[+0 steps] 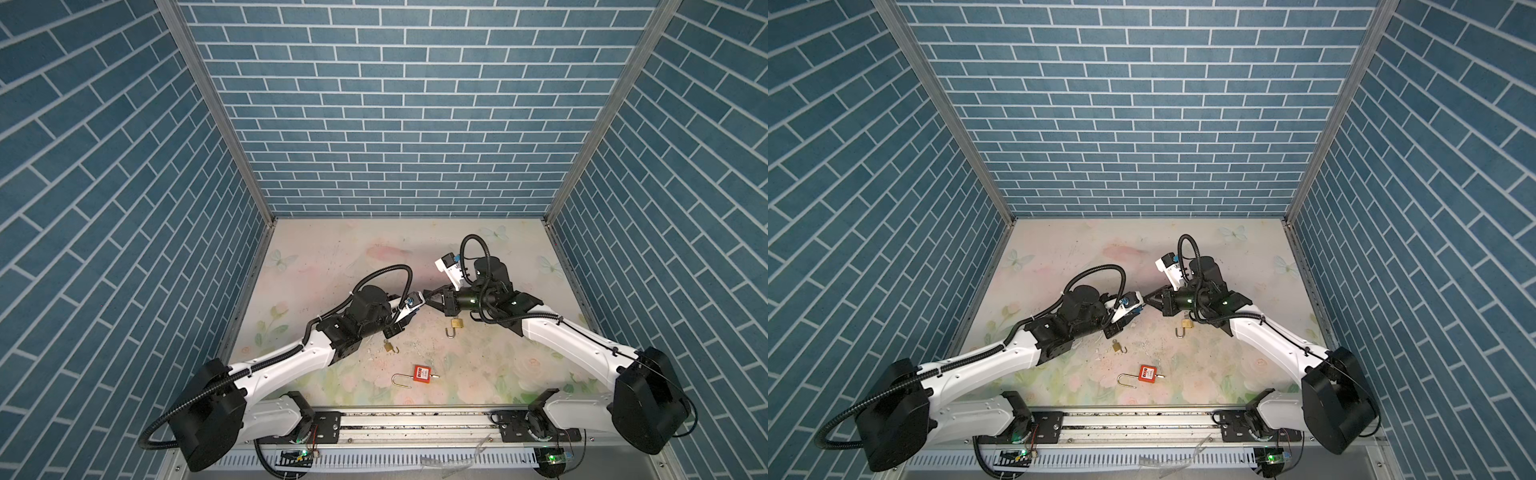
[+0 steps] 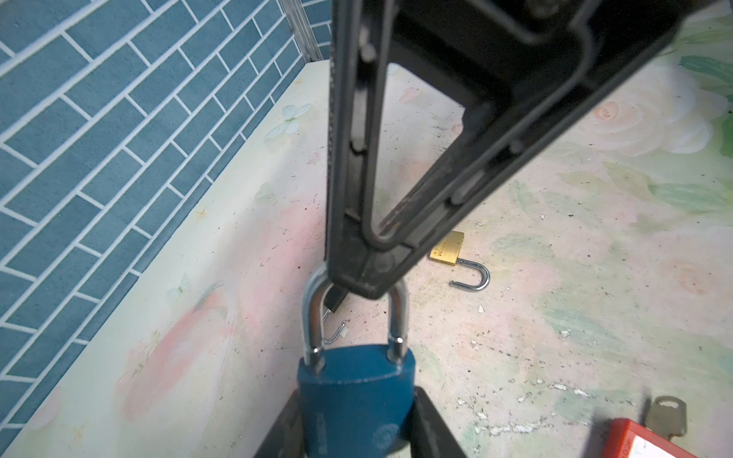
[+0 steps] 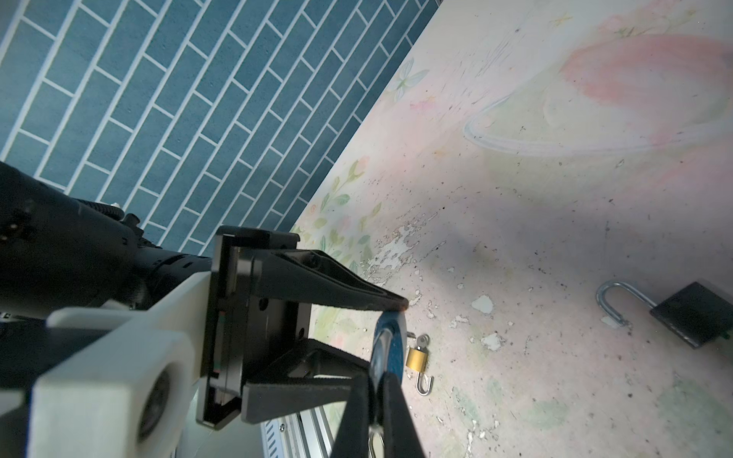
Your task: Lock with the key
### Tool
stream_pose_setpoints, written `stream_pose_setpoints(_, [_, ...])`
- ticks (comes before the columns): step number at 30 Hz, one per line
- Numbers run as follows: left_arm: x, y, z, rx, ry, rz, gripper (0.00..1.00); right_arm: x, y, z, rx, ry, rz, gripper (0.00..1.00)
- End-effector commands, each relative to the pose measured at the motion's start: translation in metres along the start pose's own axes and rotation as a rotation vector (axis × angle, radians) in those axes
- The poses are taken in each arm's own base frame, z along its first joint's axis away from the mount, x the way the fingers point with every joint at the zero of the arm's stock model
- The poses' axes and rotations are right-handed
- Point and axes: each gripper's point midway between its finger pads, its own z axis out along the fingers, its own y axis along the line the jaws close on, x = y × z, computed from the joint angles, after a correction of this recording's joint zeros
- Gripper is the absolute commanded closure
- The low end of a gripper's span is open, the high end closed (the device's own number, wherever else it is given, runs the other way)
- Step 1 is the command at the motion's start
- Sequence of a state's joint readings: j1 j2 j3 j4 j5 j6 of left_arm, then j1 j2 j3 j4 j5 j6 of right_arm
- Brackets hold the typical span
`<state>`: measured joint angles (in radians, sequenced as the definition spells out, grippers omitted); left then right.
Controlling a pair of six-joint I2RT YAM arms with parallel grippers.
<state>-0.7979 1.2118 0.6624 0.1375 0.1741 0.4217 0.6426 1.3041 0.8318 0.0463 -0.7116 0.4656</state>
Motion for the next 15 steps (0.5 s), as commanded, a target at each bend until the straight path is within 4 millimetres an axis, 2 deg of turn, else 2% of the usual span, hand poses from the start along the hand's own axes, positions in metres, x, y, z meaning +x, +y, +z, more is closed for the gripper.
stream_pose_setpoints(1, [-0.081,0.018,-0.020,-0.047,-0.260,0.037,1.00,0.027,0.003,0.013,-0.046,0.084,0.031,1.00])
stream_pose_setpoints(9, [-0.113,0.041,-0.038,-0.159,-0.380,0.021,1.00,0.041,-0.007,0.017,-0.027,0.120,0.070,1.00])
stream_pose_setpoints(15, [-0.139,0.048,-0.046,-0.172,-0.457,0.026,1.00,0.051,-0.012,0.022,-0.011,0.144,0.085,1.00])
